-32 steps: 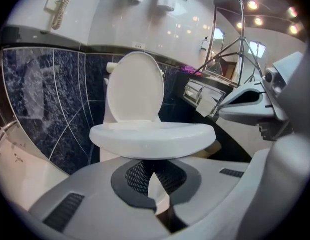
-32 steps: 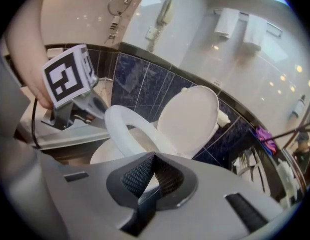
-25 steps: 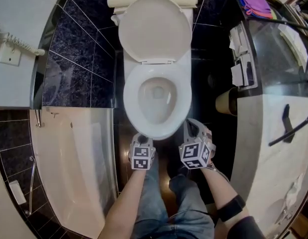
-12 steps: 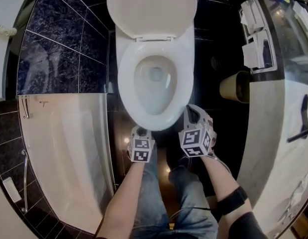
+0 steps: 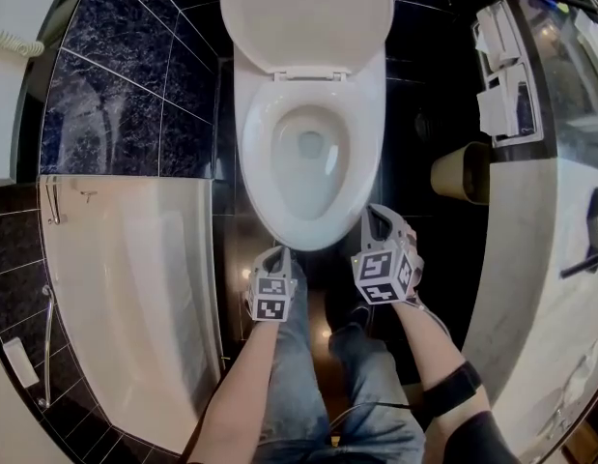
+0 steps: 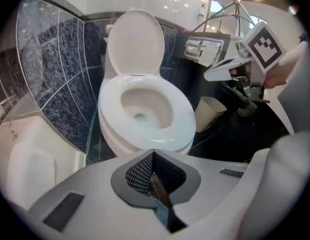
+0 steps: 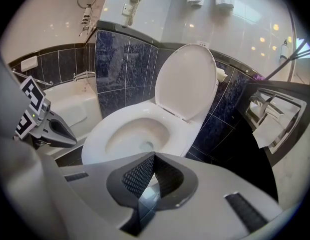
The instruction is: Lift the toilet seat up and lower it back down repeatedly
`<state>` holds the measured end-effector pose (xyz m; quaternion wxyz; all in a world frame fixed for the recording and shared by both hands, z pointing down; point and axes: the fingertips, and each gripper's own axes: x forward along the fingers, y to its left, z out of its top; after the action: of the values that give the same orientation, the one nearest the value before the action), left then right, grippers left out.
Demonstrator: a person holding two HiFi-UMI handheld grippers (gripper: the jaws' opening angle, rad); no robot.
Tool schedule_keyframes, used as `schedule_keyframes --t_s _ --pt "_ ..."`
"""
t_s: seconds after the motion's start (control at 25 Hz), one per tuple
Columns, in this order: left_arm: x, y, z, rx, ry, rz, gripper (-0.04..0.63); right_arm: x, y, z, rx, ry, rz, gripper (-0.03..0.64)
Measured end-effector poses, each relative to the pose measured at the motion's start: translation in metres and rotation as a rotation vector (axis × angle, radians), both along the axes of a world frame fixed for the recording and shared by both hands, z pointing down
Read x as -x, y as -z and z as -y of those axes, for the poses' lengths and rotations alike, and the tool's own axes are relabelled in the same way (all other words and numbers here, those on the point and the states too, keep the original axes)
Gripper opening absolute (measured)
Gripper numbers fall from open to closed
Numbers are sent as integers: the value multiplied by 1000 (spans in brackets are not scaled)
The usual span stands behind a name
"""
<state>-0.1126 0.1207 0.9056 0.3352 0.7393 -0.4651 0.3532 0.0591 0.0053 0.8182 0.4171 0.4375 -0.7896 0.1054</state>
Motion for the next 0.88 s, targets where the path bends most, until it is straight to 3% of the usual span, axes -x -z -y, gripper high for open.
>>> schedule_keyframes --t_s 0.32,0.88 --pt "-2 84 36 -88 23 -26 -9 9 62 -2 -6 -10 38 18" --pt "-13 379 99 -360 42 -74 -9 34 317 10 -113 -6 215 18"
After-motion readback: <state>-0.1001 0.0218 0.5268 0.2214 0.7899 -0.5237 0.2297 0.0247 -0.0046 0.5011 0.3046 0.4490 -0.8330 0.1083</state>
